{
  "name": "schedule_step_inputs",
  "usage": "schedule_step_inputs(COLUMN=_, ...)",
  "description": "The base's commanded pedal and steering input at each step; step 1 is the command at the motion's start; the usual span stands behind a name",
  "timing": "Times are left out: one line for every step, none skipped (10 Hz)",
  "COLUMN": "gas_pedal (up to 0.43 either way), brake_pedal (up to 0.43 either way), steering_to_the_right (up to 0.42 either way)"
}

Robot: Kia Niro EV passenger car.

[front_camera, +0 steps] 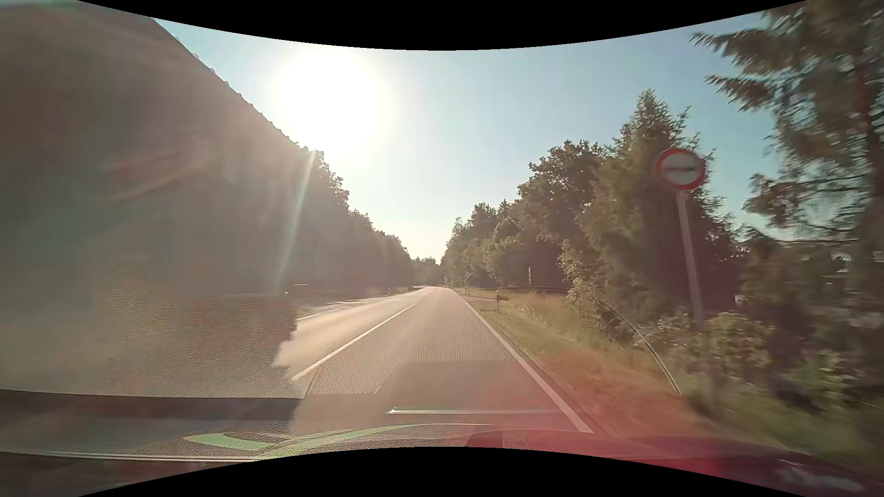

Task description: Follow the waypoints while adhering to traffic rules and regulations

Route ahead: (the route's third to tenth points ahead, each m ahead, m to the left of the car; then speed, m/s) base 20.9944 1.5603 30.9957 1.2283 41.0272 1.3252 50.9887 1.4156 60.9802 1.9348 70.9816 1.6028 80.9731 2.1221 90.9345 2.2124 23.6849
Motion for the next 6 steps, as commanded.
schedule_step_inputs(gas_pedal=0.189, brake_pedal=0.0, steering_to_the_right=-0.002)
schedule_step_inputs(gas_pedal=0.189, brake_pedal=0.0, steering_to_the_right=-0.002)
schedule_step_inputs(gas_pedal=0.189, brake_pedal=0.0, steering_to_the_right=-0.002)
schedule_step_inputs(gas_pedal=0.189, brake_pedal=0.0, steering_to_the_right=-0.002)
schedule_step_inputs(gas_pedal=0.189, brake_pedal=0.0, steering_to_the_right=-0.002)
schedule_step_inputs(gas_pedal=0.189, brake_pedal=0.0, steering_to_the_right=-0.002)
